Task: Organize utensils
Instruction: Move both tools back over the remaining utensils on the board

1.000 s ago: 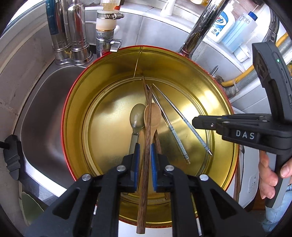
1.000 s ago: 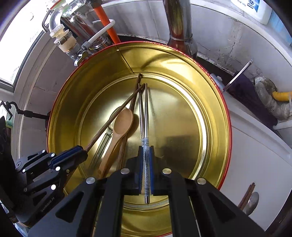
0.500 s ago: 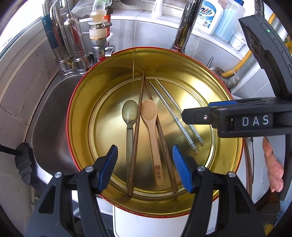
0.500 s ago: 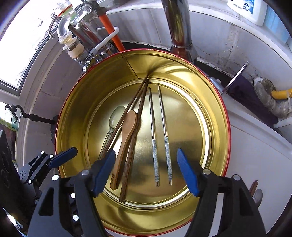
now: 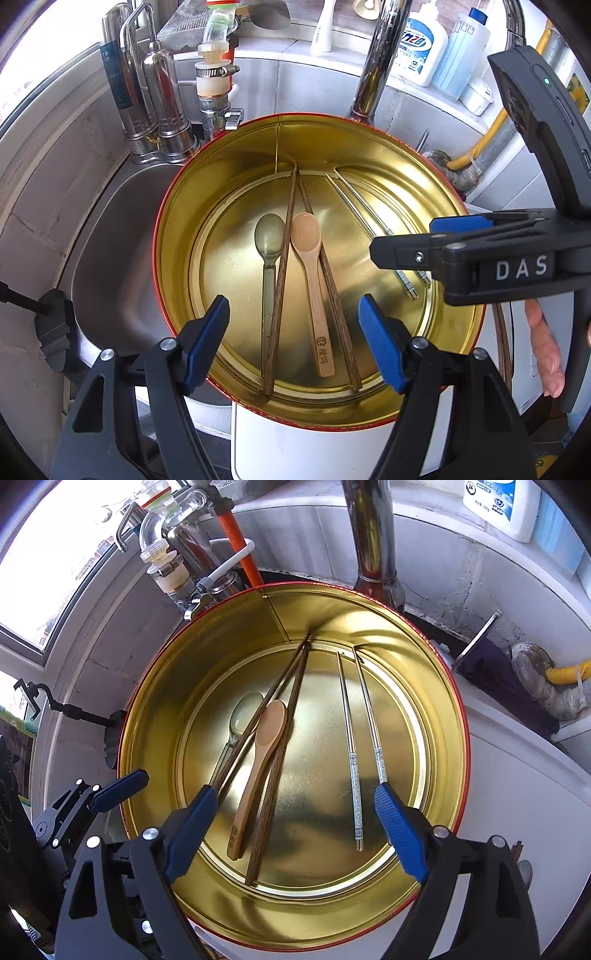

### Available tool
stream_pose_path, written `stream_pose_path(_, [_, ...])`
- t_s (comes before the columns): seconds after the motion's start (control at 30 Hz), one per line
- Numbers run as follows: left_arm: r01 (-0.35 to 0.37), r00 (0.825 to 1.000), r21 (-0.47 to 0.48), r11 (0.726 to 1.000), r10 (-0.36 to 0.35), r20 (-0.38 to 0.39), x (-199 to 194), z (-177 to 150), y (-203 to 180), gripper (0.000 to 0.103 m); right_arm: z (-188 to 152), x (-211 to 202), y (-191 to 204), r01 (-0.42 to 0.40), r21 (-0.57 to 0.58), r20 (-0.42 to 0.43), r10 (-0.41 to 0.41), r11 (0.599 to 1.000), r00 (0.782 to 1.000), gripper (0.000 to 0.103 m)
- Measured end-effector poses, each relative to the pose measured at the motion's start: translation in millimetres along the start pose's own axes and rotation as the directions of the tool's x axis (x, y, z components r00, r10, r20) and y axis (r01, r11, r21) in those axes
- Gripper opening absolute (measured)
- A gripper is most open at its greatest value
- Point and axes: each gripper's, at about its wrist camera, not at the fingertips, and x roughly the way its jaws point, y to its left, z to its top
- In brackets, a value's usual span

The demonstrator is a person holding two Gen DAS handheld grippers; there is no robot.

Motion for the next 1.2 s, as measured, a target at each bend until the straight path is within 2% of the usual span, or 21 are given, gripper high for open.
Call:
stream_pose_path(0.2, [0.002,0.998,-0.005,1.0,-0.002,0.056,-15,-2,0,0.072,-14,-25,-4,0.024,0.005,0.089,-0.024,1.0,0.996,0.091])
stream_pose_path(0.33, [0.019,0.995,-0.027,0.999,-0.016,0.103,-30,-5,1,0.071,-30,-47,-12,-0.011,0.028,0.152,0.006,1.0,0.988,0.092])
stream_pose_path(0.53, [0.051,0.983,0.003,0.999,-0.051,0.174,-55,-14,-11,0.075,-59,-75,-38,-0.057,0.114,0.217,0.031,0.992,0.976,0.092])
stream_pose_path(0.67, [0.078,0.979,0.033,0.996,-0.083,0.187,-66,-21,-24,0.075,-75,-93,-67,-0.061,0.196,0.258,0.009,0.979,0.966,0.092])
stream_pose_path(0.77, [0.126,0.971,0.054,0.991,-0.134,0.199,-74,-28,-39,0.075,-88,-106,-90,-0.05,0.26,0.289,-0.028,0.964,0.957,0.092])
stream_pose_path(0.93, [0.22,0.949,0.145,0.965,-0.246,0.198,-80,-41,-76,0.079,-117,-126,-128,-0.028,0.35,0.316,-0.091,0.936,0.944,0.092])
stream_pose_path(1.07, [0.253,0.947,0.226,0.941,-0.288,0.141,-68,-48,-115,0.079,-142,-129,-158,0.025,0.395,0.291,-0.152,0.918,0.945,0.092])
stream_pose_path(1.2, [0.287,0.944,0.259,0.922,-0.318,0.085,-54,-51,-148,0.079,-166,-125,-183,0.039,0.427,0.248,-0.159,0.903,0.956,0.092])
